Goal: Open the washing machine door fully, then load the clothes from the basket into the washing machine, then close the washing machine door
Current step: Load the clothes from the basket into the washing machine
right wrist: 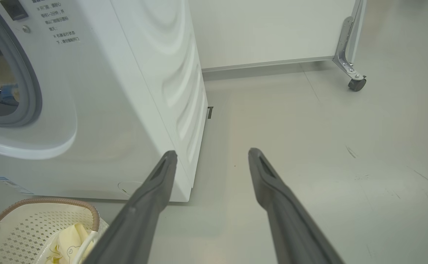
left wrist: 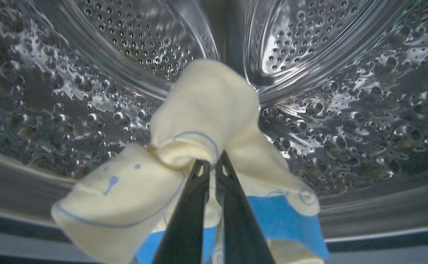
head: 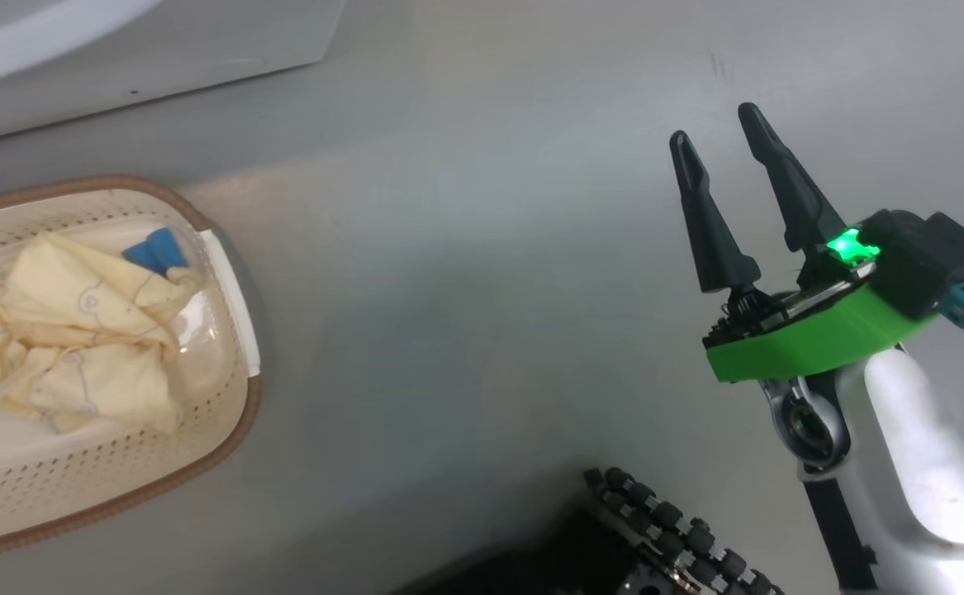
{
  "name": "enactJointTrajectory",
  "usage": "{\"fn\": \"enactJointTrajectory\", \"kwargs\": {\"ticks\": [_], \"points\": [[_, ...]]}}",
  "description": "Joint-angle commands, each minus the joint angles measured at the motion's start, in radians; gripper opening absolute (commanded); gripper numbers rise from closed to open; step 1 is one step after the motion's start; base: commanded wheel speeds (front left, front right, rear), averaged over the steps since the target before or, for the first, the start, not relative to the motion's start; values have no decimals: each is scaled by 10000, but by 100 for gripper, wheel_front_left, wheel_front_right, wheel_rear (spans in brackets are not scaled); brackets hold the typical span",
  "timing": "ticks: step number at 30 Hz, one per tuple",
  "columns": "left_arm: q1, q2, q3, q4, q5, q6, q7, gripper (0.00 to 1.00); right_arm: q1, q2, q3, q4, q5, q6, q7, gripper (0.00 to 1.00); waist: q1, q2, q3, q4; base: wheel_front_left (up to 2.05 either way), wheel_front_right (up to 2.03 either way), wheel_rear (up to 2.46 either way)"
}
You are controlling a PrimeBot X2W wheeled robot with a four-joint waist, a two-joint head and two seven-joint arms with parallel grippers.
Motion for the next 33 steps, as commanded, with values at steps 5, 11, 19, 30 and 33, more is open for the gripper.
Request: {"fn": "enactJointTrajectory", "kwargs": {"ticks": [5, 11, 19, 30, 33], "points": [[-1227, 865, 214, 257, 708, -291, -1639, 0, -30, -18, 320, -378, 214, -29, -95, 100, -1, 0, 656, -530, 0, 0, 0], [-2135, 619, 169, 1031, 1041, -373, -3388, 0, -89, -18, 397, -382, 328, -29, -95, 100, -1, 0, 908, -585, 0, 0, 0], [-2237, 38, 211, 2208, 443, -364, -2823, 100, -138, -18, 349, -372, 253, -29, -95, 100, -1, 0, 944, -319, 0, 0, 0], [-1991, -428, 253, 2515, -43, -264, -2607, 100, -187, -18, 144, -360, 38, -29, -95, 100, -1, 0, 759, 104, 0, 0, 0], [-1683, -546, 222, 2449, -116, -195, -2658, 100, -165, -18, 16, -373, -78, -29, -95, 100, -1, 0, 592, 288, 0, 0, 0]]}}
